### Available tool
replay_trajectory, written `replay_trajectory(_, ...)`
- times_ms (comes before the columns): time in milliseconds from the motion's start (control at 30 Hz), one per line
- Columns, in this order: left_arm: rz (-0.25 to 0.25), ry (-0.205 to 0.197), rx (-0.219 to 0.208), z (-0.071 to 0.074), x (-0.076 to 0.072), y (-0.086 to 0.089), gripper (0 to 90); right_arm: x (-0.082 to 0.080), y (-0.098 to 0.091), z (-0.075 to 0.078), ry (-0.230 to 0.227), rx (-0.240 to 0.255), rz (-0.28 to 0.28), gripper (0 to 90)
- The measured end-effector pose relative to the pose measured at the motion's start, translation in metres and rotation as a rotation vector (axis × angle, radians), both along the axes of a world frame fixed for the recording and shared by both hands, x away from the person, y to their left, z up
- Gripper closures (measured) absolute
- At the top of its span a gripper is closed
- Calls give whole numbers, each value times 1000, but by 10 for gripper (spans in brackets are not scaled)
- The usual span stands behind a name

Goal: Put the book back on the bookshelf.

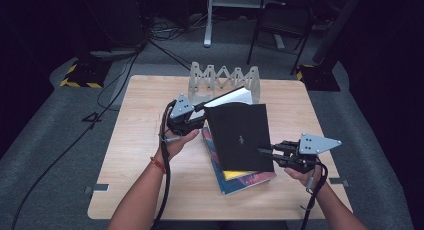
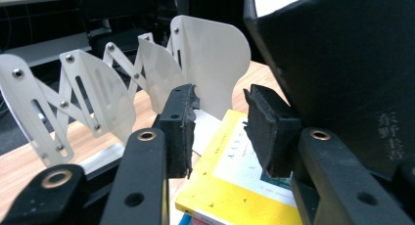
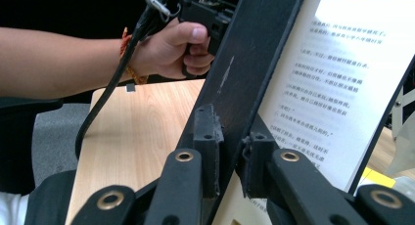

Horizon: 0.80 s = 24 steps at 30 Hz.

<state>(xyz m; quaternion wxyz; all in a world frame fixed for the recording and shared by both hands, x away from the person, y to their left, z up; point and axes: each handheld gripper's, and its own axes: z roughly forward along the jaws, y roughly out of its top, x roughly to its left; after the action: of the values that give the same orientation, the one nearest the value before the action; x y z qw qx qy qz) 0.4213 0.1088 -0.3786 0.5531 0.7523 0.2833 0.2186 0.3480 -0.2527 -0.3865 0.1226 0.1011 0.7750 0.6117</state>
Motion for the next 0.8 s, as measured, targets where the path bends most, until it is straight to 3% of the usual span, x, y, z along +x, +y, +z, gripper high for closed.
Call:
replay_trajectory(133, -12, -10, 13, 3, -7, -1, 562, -5, -4, -4, -2, -3, 9, 809)
replay_trajectory(233, -7, -10, 50, 3, -13, -1, 523, -7, -6, -5, -6, -11, 14, 811)
replay_trajectory(400, -26, 20, 100, -5, -27, 7, 449, -8, -6, -5, -9, -12, 15, 811)
replay_trajectory(500, -60, 42, 117, -12, -38, 12, 415, -8, -6, -6, -9, -10, 17, 811)
replay_trajectory(600, -103, 56, 168, -20, -51, 10, 384, -10, -6, -6, -14, -12, 15, 811)
replay_trajectory(700, -177, 84, 200, -30, -64, 4, 326, -11, -7, -7, -15, -11, 16, 811)
replay_trajectory(800, -226, 118, 201, -38, -72, -4, 276, -11, -8, -8, -14, -13, 16, 812)
